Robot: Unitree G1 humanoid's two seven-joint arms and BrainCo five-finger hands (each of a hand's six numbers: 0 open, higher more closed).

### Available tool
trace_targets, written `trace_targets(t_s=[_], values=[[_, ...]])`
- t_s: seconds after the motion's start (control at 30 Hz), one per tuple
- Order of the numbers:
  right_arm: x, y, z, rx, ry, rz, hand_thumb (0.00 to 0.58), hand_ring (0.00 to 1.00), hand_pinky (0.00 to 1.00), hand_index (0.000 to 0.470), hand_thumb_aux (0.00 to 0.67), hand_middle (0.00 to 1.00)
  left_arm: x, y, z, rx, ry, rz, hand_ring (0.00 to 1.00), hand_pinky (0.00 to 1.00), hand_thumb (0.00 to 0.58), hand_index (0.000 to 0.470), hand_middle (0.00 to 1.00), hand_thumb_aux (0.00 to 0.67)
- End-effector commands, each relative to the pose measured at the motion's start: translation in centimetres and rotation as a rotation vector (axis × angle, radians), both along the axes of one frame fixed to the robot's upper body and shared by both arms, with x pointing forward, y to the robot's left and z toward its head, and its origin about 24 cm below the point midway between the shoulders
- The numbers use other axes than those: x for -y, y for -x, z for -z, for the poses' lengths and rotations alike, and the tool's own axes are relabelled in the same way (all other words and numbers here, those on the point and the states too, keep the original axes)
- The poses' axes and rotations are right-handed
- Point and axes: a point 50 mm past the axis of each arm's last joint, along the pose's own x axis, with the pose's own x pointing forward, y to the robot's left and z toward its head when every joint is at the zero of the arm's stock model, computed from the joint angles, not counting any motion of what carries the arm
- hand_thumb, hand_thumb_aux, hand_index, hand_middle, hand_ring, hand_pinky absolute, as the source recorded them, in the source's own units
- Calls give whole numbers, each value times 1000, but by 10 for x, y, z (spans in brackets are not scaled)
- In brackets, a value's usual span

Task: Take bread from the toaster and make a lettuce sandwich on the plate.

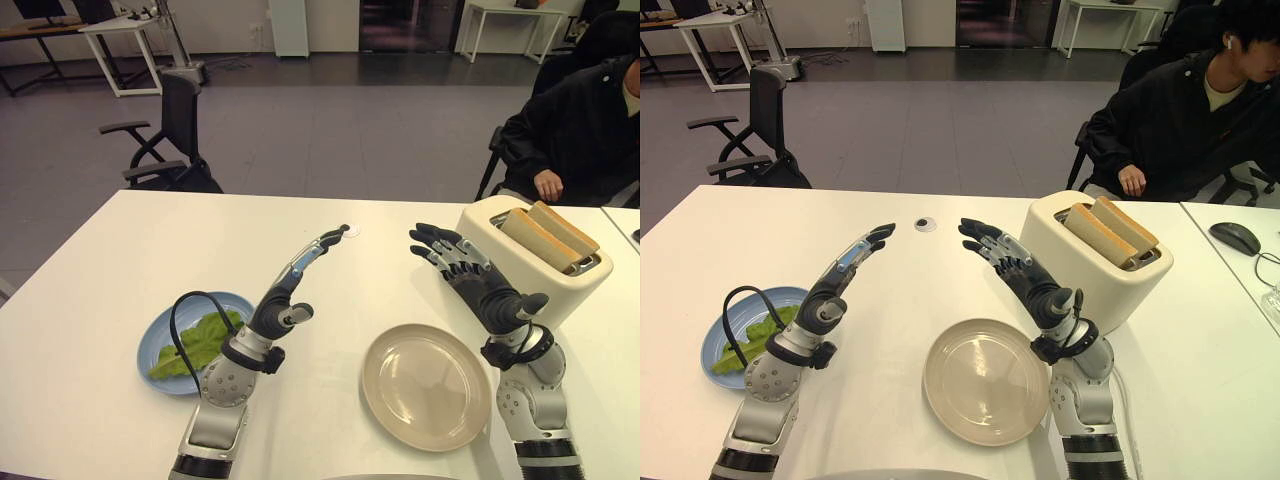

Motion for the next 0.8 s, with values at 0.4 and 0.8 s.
trace_targets(t_s=[0.4, 0.8], values=[[7, -2, -11, 75, 42, 75, 0, 0, 0, 0, 0, 0, 3, 0, 3, -16, -17, 8, 0, 0, 0, 0, 0, 0], [213, -34, -65, -106, 860, 1038, 0, 0, 0, 0, 0, 0, 16, -4, 5, -13, -18, 21, 0, 0, 0, 0, 0, 0]])
